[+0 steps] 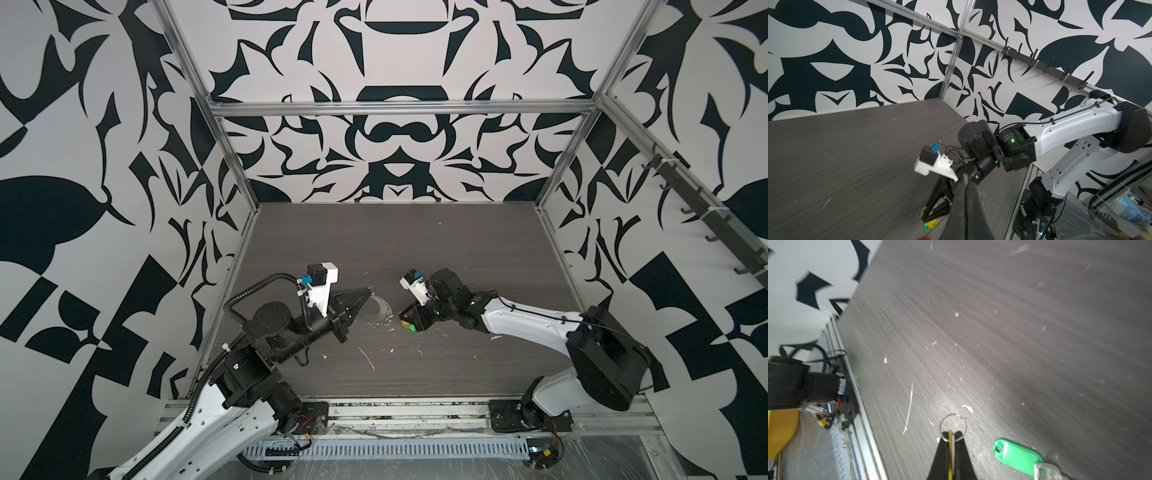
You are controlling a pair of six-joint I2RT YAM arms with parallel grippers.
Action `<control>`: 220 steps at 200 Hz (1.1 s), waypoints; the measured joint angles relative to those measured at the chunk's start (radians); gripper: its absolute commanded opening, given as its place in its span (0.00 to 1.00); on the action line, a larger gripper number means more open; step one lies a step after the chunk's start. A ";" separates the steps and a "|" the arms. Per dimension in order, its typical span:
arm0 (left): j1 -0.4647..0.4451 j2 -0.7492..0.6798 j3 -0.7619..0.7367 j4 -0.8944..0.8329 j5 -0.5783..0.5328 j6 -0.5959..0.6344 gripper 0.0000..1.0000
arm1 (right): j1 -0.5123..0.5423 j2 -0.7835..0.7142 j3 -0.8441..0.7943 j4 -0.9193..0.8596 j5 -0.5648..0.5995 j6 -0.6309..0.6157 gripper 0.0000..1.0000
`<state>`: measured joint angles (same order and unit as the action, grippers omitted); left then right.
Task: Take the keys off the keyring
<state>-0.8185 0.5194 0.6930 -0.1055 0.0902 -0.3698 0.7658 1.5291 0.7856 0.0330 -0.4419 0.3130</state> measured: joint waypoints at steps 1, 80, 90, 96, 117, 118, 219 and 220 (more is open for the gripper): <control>0.000 0.000 0.000 0.000 0.000 0.000 0.00 | 0.002 0.005 0.000 0.001 0.002 0.000 0.00; 0.000 0.012 -0.009 0.008 0.001 -0.021 0.00 | 0.037 0.154 0.022 0.044 0.103 0.010 0.34; 0.000 0.014 -0.015 0.009 0.001 -0.024 0.00 | 0.037 0.153 0.022 0.049 0.107 0.014 0.46; 0.000 0.016 -0.016 0.009 0.001 -0.024 0.00 | 0.037 0.151 0.022 0.051 0.111 0.012 0.47; 0.000 0.022 -0.017 0.011 0.002 -0.027 0.00 | 0.039 0.129 0.022 0.055 0.124 0.014 0.50; 0.000 0.022 -0.017 0.011 0.001 -0.027 0.00 | 0.039 0.127 0.022 0.054 0.126 0.014 0.50; 0.000 0.034 -0.017 0.013 -0.001 -0.027 0.00 | 0.042 -0.333 0.031 -0.031 0.273 -0.018 0.53; 0.000 0.034 -0.017 0.013 -0.001 -0.027 0.00 | 0.042 -0.337 0.031 -0.031 0.274 -0.019 0.53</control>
<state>-0.8185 0.5537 0.6762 -0.0921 0.0891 -0.3965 0.8082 1.1919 0.8169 0.0017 -0.1684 0.2939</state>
